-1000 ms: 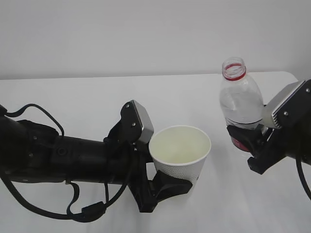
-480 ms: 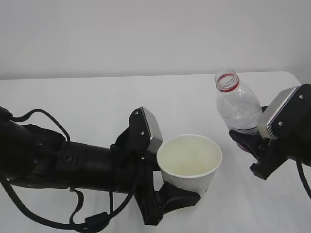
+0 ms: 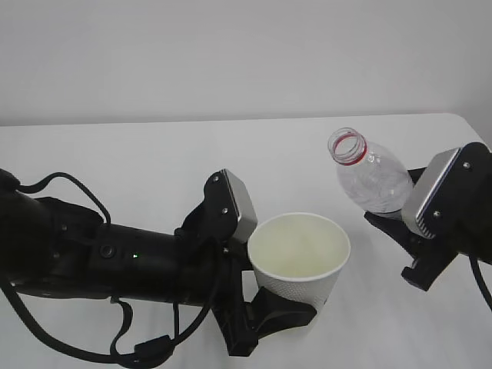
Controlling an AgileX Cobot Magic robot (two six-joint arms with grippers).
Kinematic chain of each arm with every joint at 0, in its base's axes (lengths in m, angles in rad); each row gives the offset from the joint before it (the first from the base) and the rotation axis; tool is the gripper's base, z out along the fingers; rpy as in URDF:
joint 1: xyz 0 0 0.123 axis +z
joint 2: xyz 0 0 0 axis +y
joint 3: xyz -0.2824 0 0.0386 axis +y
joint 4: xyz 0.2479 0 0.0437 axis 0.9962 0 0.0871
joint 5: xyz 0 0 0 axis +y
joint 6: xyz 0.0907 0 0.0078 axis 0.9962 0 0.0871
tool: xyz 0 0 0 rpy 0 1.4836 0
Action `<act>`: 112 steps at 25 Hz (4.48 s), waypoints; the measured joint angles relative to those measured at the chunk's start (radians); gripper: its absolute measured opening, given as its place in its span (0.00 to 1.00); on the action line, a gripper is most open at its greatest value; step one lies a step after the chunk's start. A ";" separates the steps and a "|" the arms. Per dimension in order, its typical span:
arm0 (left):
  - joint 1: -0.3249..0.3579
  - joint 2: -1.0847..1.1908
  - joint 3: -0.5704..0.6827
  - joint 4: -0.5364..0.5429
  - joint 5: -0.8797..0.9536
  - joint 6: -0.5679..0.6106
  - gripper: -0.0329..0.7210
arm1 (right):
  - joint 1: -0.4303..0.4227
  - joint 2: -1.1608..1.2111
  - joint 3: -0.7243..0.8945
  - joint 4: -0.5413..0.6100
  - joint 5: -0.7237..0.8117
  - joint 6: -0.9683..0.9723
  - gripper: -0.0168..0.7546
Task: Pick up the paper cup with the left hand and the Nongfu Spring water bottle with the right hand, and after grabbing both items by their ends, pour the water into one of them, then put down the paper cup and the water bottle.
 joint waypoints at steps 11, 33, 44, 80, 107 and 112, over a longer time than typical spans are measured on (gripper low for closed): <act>0.000 0.000 0.000 0.002 0.002 0.000 0.76 | 0.000 0.000 0.000 0.030 0.000 -0.121 0.64; 0.000 0.000 0.000 0.004 0.002 0.000 0.76 | 0.000 0.000 0.000 0.102 -0.044 -0.402 0.64; 0.000 0.000 0.000 0.005 0.002 0.000 0.76 | 0.000 -0.040 0.000 0.145 -0.080 -0.458 0.64; 0.000 0.000 0.000 0.026 0.005 -0.002 0.76 | 0.000 -0.049 0.000 0.222 -0.174 -0.723 0.64; 0.000 0.000 0.000 0.026 0.005 -0.002 0.76 | 0.000 -0.049 0.000 0.218 -0.228 -0.822 0.64; 0.000 0.000 0.000 0.026 0.005 -0.002 0.76 | 0.000 -0.049 0.000 0.218 -0.229 -0.839 0.64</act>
